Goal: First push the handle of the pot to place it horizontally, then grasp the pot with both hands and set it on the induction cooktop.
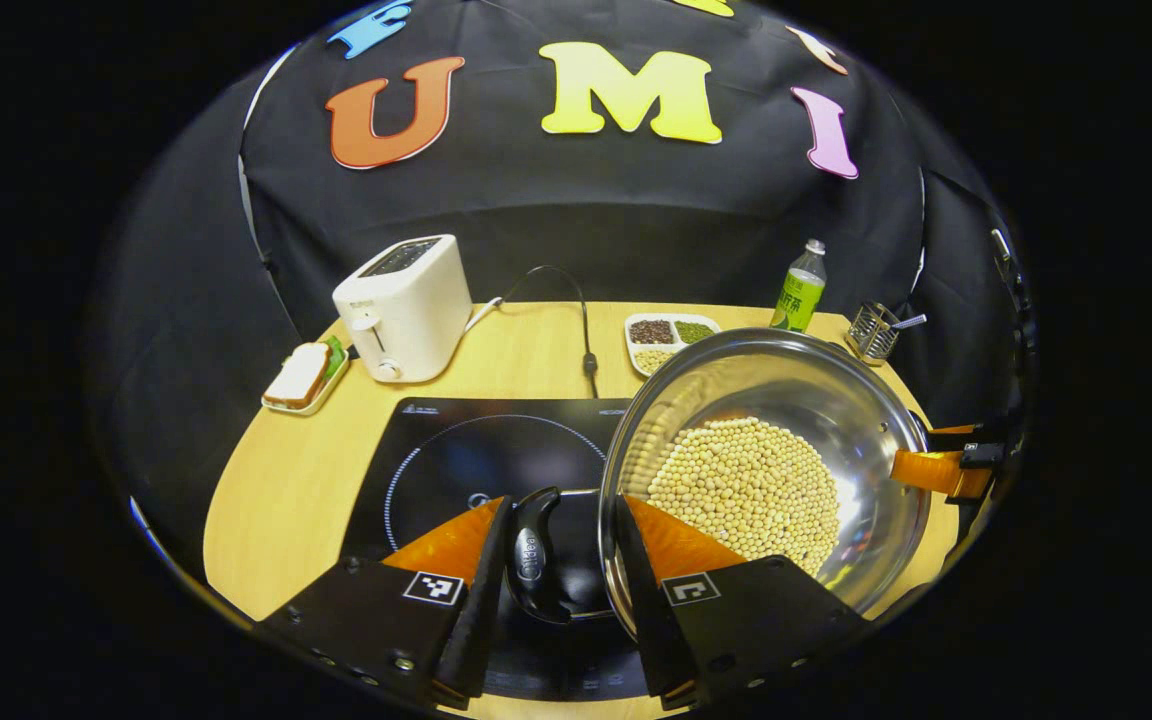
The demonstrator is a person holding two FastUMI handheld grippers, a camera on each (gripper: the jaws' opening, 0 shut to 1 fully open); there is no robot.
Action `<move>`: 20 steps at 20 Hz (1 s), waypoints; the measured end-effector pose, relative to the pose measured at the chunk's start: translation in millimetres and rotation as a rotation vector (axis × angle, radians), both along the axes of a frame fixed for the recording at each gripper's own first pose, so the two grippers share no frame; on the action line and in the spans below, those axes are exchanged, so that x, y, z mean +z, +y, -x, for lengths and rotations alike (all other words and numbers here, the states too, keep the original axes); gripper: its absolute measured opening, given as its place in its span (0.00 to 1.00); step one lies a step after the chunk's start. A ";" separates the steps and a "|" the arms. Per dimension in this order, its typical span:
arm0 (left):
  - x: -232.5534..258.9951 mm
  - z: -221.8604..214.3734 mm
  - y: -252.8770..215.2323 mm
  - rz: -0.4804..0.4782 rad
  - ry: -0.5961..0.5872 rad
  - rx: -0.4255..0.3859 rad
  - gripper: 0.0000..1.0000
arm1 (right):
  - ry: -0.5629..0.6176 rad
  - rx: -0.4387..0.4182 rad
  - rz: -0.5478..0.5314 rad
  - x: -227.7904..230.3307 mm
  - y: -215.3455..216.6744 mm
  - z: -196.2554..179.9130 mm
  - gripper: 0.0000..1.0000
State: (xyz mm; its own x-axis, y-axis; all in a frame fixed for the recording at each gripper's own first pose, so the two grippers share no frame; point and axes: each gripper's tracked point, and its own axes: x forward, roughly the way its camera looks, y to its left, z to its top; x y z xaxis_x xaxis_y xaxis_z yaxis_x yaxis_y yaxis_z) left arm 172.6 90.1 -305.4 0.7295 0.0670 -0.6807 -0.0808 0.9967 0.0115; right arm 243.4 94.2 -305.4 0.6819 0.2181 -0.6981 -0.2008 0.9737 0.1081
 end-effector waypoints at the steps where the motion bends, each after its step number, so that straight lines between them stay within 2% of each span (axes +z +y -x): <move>1: 1.0 2.1 8.8 -0.001 0.000 0.003 0.57 | -0.003 0.002 -0.001 2.2 9.7 0.9 0.55; 10: 7.6 16.6 98.5 -0.011 0.008 0.014 0.57 | -0.003 0.006 -0.017 8.1 103.6 9.1 0.55; 20: -11.2 2.2 171.6 -0.024 0.046 -0.006 0.57 | 0.046 -0.008 -0.012 -4.0 183.0 -3.5 0.55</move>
